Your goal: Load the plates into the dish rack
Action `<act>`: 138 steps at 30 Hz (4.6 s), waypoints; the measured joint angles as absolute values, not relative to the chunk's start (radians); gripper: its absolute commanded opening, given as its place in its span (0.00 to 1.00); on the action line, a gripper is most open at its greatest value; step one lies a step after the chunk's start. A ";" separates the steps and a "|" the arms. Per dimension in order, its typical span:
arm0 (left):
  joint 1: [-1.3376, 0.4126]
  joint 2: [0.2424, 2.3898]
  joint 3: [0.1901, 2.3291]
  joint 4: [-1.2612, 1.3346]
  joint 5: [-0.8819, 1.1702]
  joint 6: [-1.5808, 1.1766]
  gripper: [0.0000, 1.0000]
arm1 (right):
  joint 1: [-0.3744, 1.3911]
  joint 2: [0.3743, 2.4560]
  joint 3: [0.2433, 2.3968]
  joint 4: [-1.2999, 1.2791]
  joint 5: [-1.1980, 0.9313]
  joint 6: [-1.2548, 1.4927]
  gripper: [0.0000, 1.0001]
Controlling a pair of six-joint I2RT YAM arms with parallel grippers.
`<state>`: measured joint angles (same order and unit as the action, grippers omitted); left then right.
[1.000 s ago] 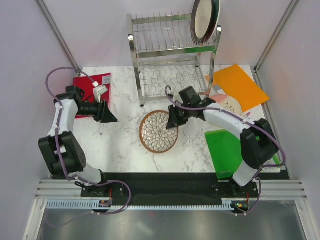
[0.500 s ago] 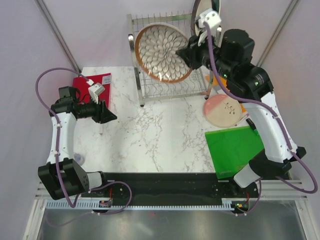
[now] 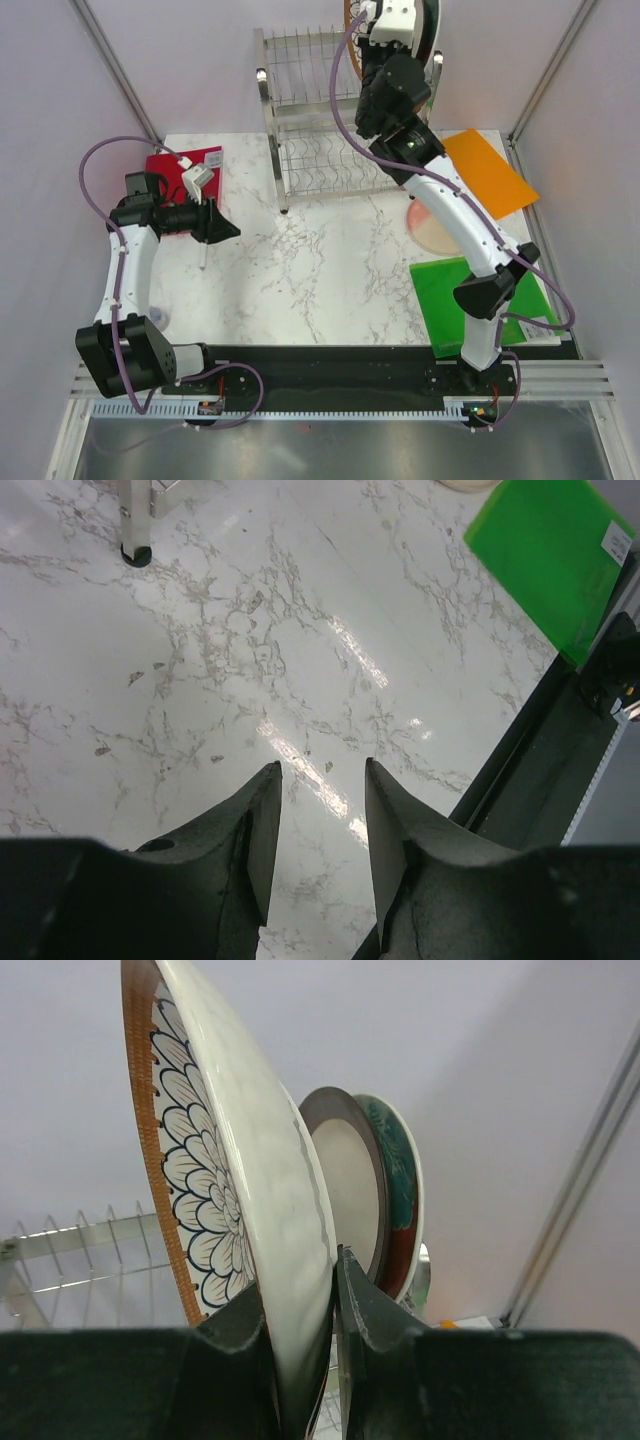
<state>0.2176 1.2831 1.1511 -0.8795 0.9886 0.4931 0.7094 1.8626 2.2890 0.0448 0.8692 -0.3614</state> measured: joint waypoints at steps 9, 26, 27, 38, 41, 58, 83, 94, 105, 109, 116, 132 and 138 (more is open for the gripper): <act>0.194 1.283 1.067 -0.805 0.996 0.428 0.45 | 0.670 1.935 2.318 0.098 0.948 -0.416 0.00; 0.166 1.282 1.007 -0.635 0.995 0.317 0.45 | 0.550 1.934 2.348 -0.067 0.815 -0.374 0.00; 0.166 1.283 1.005 -0.631 0.995 0.315 0.45 | 0.551 1.937 2.348 -0.071 0.813 -0.373 0.00; 0.166 1.328 1.004 -0.610 0.995 0.312 0.45 | 0.551 1.963 2.347 -0.076 0.817 -0.359 0.00; 0.166 1.344 1.003 -0.605 0.996 0.312 0.45 | 0.552 1.972 2.347 -0.061 0.819 -0.363 0.00; 0.161 1.396 1.003 -0.587 1.007 0.312 0.45 | 0.554 2.054 2.390 0.047 0.827 -0.444 0.00; 0.155 1.447 0.997 -0.577 1.053 0.313 0.45 | 0.551 2.062 2.396 0.028 0.891 -0.510 0.00; 0.155 1.452 0.991 -0.575 1.053 0.312 0.45 | 0.540 2.146 2.399 0.063 0.864 -0.532 0.00; 0.155 1.501 0.992 -0.574 1.053 0.311 0.45 | 0.519 2.166 2.408 0.074 0.856 -0.494 0.36; 0.155 1.508 0.995 -0.574 1.053 0.310 0.45 | 0.507 2.178 2.410 0.100 0.856 -0.496 0.49; 0.154 1.508 0.996 -0.574 1.054 0.297 0.46 | 0.499 2.180 2.413 0.166 0.851 -0.502 0.51; 0.125 1.245 0.987 -0.505 1.010 0.153 0.66 | 0.622 1.781 2.101 0.070 0.866 -0.512 0.95; -0.049 0.932 0.836 -0.355 0.942 -0.108 0.77 | 0.637 1.350 1.818 -0.279 0.756 -0.355 0.98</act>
